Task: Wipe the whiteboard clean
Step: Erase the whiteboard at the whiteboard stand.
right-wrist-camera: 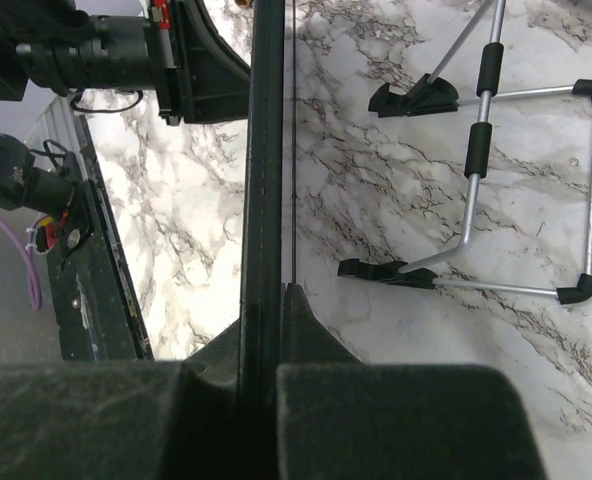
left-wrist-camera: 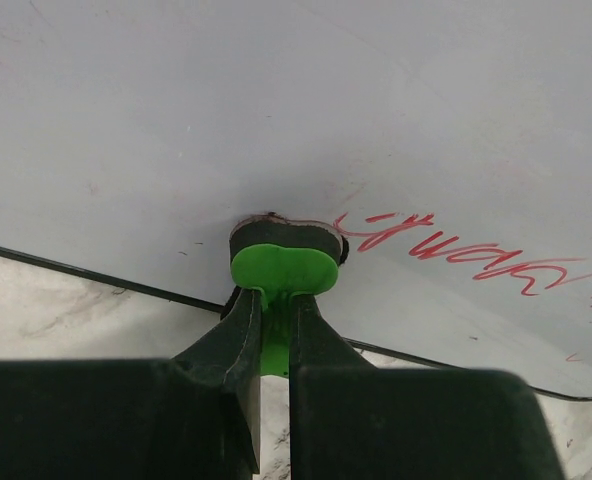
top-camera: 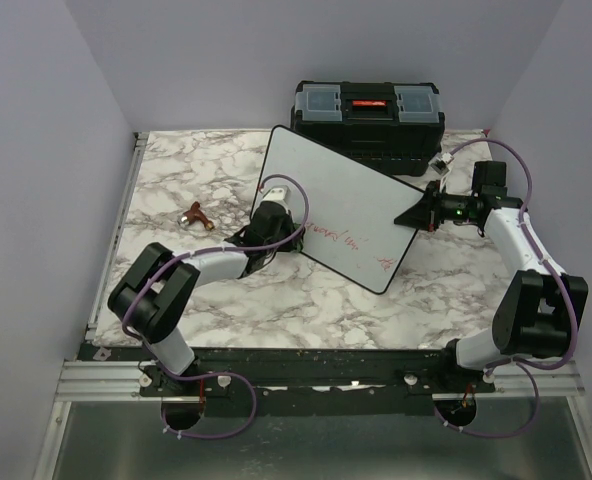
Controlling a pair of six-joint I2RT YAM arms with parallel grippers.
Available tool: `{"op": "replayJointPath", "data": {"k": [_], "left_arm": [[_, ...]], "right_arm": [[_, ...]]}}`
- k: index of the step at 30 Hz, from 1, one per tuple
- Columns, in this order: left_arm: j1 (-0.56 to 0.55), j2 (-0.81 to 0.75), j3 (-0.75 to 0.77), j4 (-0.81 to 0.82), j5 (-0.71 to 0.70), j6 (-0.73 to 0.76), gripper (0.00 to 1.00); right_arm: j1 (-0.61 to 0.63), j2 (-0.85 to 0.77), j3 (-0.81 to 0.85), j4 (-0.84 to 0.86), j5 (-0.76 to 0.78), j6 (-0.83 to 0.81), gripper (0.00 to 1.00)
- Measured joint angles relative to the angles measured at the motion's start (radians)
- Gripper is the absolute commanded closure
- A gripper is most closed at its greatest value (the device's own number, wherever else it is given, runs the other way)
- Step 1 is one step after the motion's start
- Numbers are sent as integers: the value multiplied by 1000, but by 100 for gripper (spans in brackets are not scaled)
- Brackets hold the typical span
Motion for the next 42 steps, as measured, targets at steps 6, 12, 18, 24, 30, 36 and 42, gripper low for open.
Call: {"op": "replayJointPath", "data": {"k": [6,12,18,24,30,36,42], "left_arm": [[82,-16,29,-89,40,40,100],[145,-14,101,-162,50,74,100],[78,5,104,-153,11,67,100],[-67,19,45,-88,-7,4,100],[-135,44,26,-61,-11,-26,100],[-72,33,36,-91,44,-16,100],[65,23,83,-159,79,10,100]], "right_arm": [[10,0,0,3,0,-1,99],[12,-2,0,3,0,0,99],[9,-2,-1,3,1,3,99],[6,-2,-1,4,1,1,100],[6,-2,-1,4,1,0,99],[9,-3,-1,8,1,0,99],[11,-3,-1,13,2,2,99]]}}
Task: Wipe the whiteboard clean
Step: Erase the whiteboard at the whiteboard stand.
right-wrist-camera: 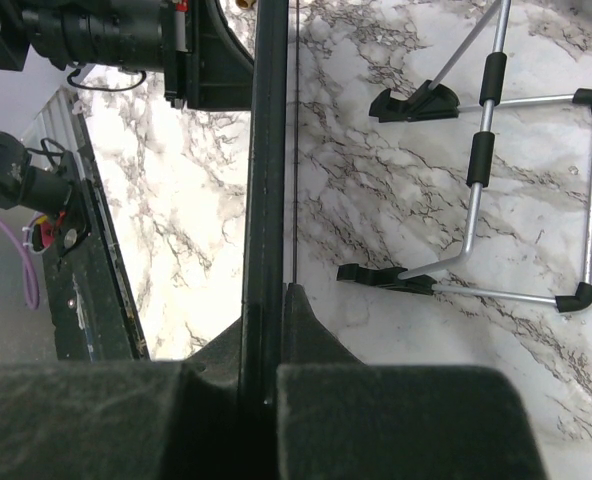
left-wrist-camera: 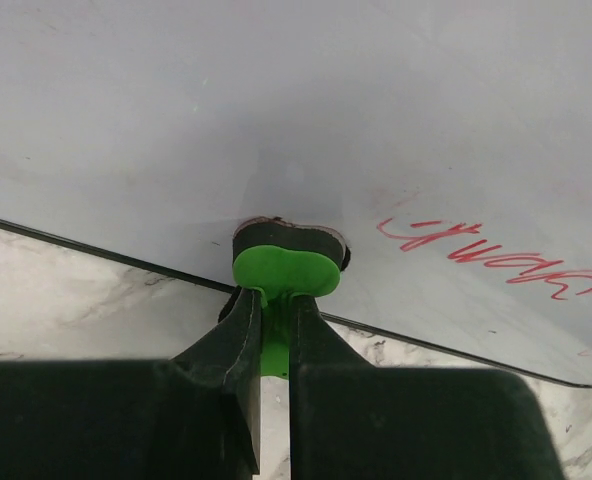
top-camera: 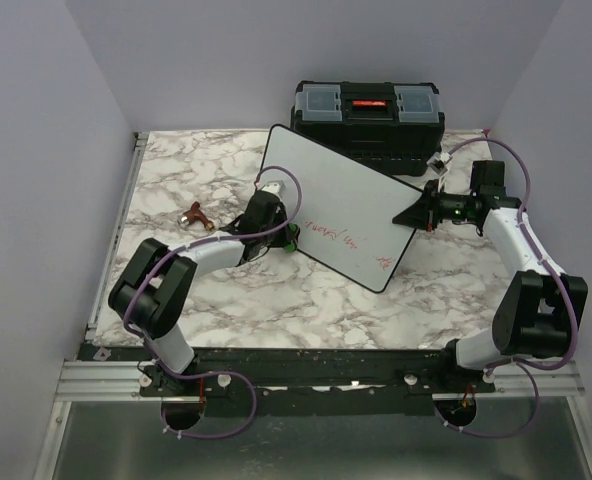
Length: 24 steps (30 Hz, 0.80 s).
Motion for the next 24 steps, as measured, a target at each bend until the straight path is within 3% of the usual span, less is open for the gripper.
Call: {"op": "replayJointPath", "data": {"k": [11,24], "left_arm": [[16,-8,-61,83,3,-33,100],[-78,13,-69,87,-20,-79,100]], "right_arm": [[0,0,0,0,0,0,99],[0,-1,0,0,0,0,99]]}}
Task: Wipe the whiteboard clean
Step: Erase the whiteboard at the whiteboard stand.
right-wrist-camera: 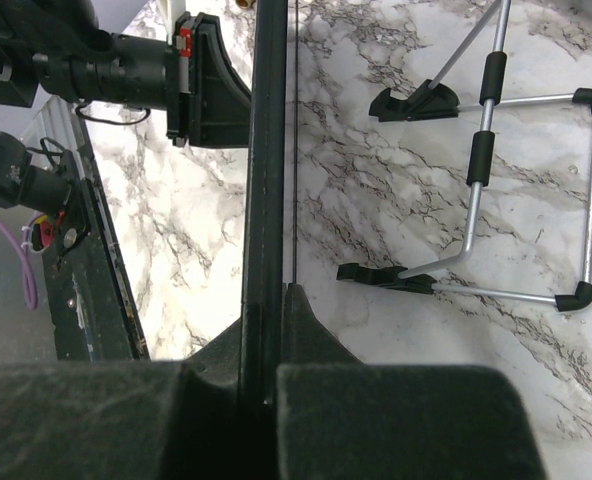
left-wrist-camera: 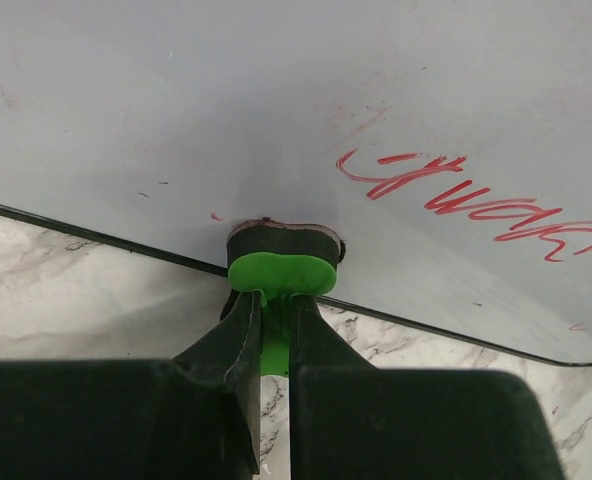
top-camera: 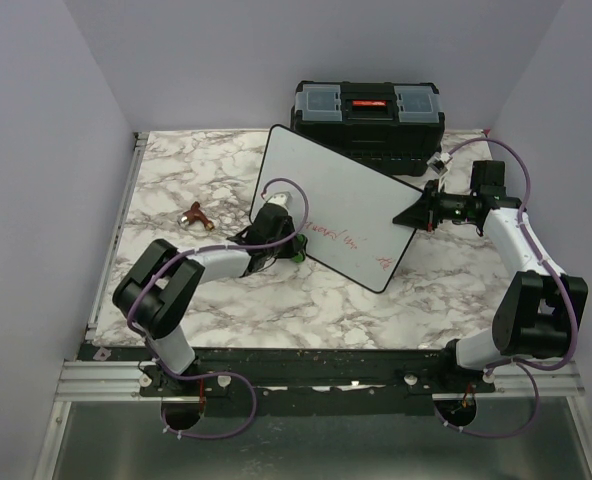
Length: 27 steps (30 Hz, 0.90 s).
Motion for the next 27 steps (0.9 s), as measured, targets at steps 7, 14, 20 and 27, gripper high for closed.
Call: {"op": "replayJointPath", "data": {"k": [7,14,20,27], "left_arm": [[98,-21,14,-39,58,26,100],[195,-34,130,-111,58,78,100],[179,-34,176,-130,64,89,100],[60,-24,212,-130,51,102,100]], "right_arm": [[1,-1,0,0,0,-1,99],[2,-2,0,0,1,-1,100],[2,-2,-1,0,2,0,99],[0,-2,-2,0,6,10,99]]}}
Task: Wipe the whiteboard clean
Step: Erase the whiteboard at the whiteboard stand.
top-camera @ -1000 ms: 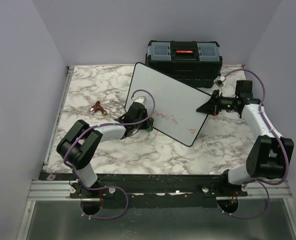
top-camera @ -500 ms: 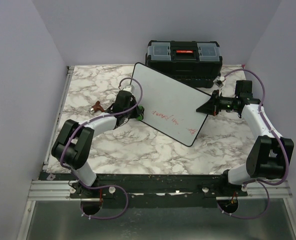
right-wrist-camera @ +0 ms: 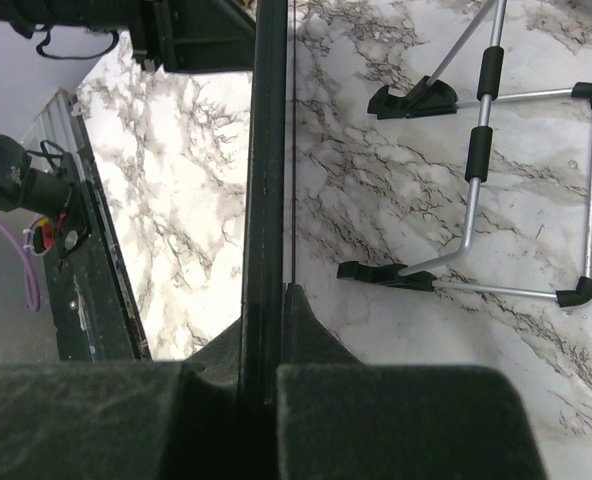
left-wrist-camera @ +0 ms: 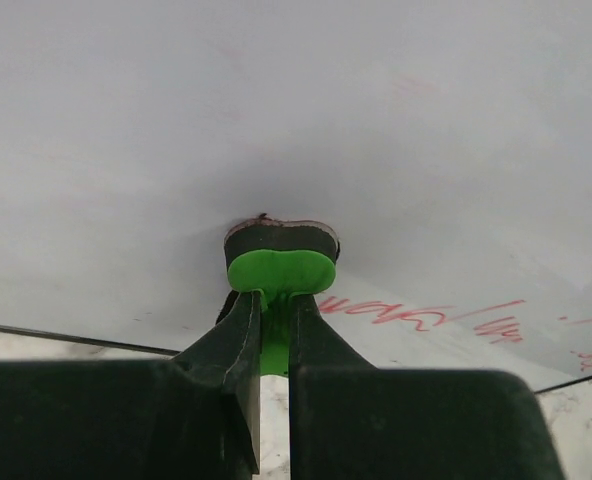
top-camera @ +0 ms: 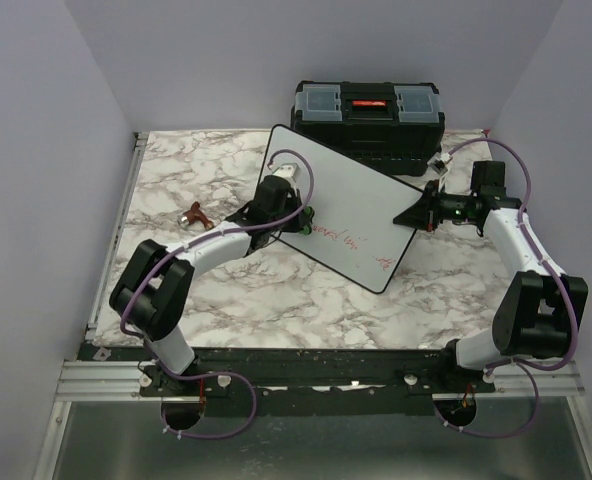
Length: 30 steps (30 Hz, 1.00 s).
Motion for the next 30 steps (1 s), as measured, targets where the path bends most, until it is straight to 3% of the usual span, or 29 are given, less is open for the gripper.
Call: {"op": "replayJointPath", "data": {"k": [5,12,20,30], "left_arm": [[-57,16,-1,32,-9,-8,100],[17,5,-148,250,68,-101,100],[126,5,-208,225,71,-116,100],[53,12,-221,253,-71,-182,100]], "right_arm": [[-7,0,0,0,2,5,99],[-9,0,-1,0,2,4,99],[-5,0,-1,2,1,-1,99],[-6,0,-1,2,2,1,99]]}}
